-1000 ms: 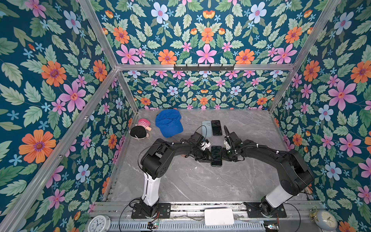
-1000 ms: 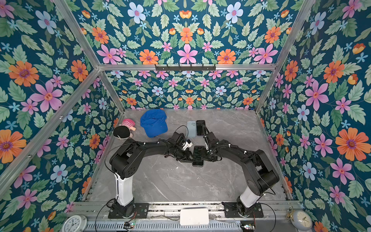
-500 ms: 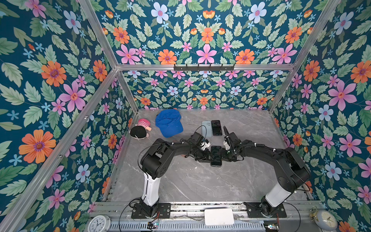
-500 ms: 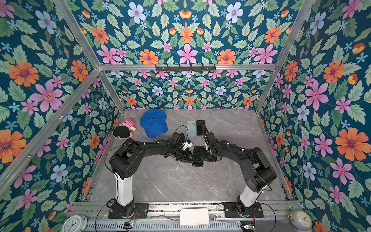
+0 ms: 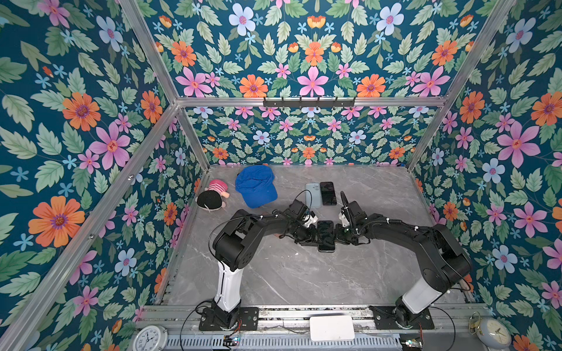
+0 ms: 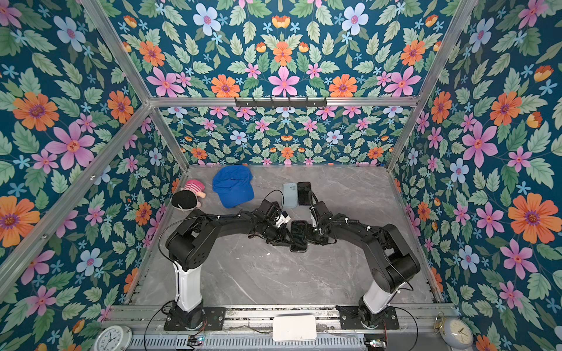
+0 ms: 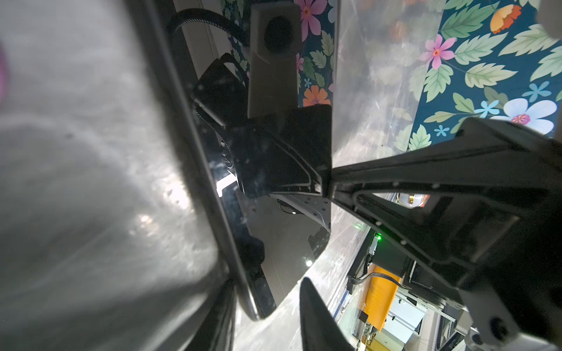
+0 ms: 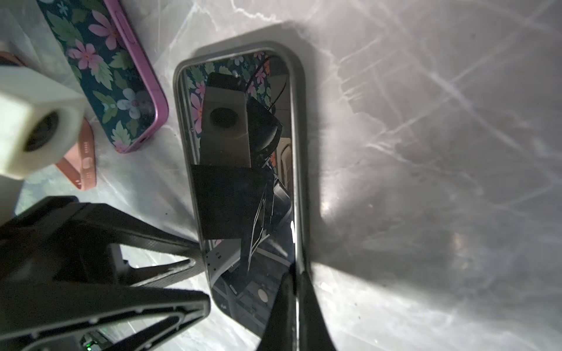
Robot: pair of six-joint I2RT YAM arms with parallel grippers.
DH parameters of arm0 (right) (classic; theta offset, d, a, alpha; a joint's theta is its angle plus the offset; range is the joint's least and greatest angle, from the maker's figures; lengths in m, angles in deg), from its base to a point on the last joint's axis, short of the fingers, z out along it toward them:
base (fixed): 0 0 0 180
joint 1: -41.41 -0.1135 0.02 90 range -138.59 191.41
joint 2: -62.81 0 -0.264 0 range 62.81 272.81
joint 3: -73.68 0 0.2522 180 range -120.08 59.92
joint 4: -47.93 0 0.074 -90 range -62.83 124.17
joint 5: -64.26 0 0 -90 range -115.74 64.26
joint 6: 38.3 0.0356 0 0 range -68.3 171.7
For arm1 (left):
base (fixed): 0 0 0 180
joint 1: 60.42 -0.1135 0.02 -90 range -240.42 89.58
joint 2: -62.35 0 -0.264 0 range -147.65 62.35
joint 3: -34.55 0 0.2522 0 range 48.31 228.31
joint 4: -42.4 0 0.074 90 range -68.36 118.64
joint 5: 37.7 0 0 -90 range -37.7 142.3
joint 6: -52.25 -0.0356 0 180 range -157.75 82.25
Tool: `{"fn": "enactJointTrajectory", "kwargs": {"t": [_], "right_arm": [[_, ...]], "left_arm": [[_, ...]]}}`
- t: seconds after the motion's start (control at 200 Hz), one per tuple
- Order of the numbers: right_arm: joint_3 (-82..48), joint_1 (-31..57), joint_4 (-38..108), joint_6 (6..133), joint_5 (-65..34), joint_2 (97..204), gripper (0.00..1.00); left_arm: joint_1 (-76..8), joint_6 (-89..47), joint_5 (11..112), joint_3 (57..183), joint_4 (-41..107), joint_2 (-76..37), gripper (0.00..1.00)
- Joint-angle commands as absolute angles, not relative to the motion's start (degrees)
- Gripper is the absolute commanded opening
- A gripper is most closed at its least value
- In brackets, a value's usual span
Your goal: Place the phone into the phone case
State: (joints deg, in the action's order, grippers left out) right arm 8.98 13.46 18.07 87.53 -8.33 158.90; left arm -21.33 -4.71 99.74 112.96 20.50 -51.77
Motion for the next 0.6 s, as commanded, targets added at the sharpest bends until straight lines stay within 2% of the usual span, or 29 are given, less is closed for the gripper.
{"fn": "enactJointTrajectory", "kwargs": {"t": [0.0,0.14,0.31,0.595], "right_arm": [[10.5,12.5,19.8,89.5,-2.0,160.4,0.02],[11.4,12.3,20.2,90.0,-2.1,160.3,0.02],[9.2,12.4,14.4,87.2,-6.8,158.4,0.02],[9.1,12.5,11.1,86.5,-8.5,154.0,0.12]], "left_arm": [[-20.8,-4.1,100.2,112.9,23.3,-52.3,0.36],[-20.8,-4.0,100.2,112.4,23.5,-52.0,0.36],[-21.4,-3.9,99.3,110.2,22.6,-50.6,0.37],[-22.3,-2.2,98.7,106.0,21.8,-47.7,0.38]]}}
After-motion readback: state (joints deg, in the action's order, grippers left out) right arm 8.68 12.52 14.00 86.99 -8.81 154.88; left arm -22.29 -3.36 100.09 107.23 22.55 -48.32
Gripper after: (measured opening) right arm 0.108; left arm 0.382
